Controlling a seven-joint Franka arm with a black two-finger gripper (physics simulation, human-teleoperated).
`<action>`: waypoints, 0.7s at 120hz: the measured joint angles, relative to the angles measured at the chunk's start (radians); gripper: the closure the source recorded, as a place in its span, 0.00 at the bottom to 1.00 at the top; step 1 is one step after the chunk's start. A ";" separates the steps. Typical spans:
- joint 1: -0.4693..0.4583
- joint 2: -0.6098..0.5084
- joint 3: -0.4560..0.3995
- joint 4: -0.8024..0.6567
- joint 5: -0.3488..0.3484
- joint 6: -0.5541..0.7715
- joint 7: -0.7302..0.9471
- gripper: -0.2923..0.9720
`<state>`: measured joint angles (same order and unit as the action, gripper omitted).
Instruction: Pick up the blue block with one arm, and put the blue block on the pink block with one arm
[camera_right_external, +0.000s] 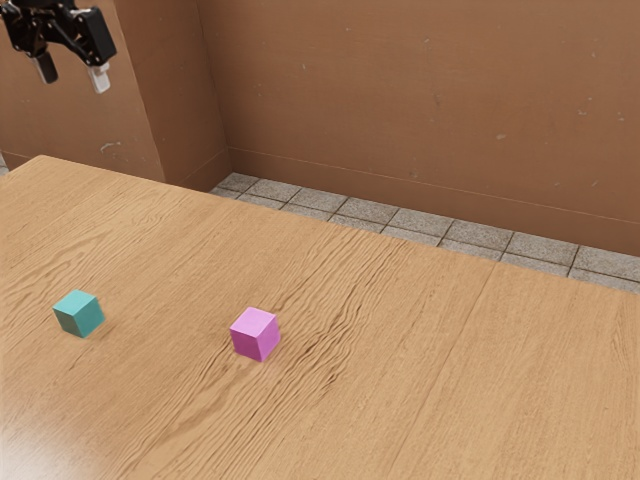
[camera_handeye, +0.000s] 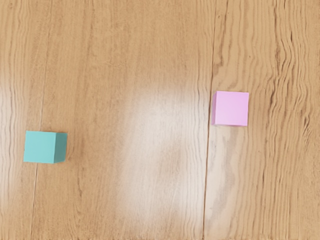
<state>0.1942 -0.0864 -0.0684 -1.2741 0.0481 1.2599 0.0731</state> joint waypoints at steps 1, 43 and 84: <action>0.000 0.000 0.000 0.000 -0.001 -0.001 0.001 0.23; 0.011 -0.200 0.153 -0.529 0.005 0.160 0.014 0.23; 0.029 -0.180 0.282 -0.691 0.153 0.334 0.027 0.23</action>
<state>0.2228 -0.2666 0.2132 -1.9651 0.2013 1.5938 0.0996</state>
